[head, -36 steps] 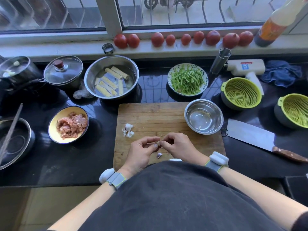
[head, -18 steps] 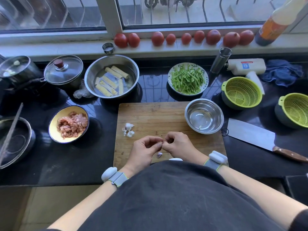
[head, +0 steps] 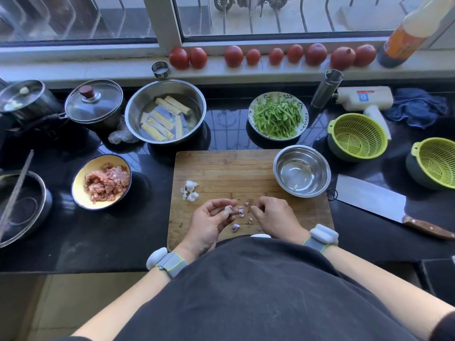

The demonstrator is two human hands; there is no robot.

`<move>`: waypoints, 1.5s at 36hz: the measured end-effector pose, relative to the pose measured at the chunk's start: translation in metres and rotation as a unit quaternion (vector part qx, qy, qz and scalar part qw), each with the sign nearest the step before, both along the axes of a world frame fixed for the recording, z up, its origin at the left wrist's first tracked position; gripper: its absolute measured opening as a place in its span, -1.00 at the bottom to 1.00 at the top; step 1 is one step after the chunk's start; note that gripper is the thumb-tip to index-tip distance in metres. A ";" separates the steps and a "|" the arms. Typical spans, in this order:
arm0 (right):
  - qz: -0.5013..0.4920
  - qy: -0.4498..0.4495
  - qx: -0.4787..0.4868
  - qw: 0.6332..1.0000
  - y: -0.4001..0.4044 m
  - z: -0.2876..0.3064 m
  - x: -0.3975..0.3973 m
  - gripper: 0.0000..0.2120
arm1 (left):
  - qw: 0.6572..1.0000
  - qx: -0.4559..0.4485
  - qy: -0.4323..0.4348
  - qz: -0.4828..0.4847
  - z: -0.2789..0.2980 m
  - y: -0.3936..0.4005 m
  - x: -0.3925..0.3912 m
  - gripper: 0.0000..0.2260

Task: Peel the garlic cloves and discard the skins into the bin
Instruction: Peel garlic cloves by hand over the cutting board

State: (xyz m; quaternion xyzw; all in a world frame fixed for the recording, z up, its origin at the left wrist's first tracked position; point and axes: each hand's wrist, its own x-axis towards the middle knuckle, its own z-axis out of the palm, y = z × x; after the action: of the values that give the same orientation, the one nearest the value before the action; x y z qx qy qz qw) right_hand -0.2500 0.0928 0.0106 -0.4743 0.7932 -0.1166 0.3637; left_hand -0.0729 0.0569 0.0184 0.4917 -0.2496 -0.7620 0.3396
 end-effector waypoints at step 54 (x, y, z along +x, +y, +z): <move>0.011 -0.163 -0.037 0.986 -0.006 0.032 0.016 -0.94 | 0.982 -0.069 -0.147 -0.101 -0.006 -0.001 0.003 -0.85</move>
State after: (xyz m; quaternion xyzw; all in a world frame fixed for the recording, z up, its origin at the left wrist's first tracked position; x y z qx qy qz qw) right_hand -0.2338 0.0866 0.0430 -0.4708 0.7130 -0.2176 0.4718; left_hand -0.0696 0.0558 0.0123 0.5465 -0.3968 -0.6925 0.2537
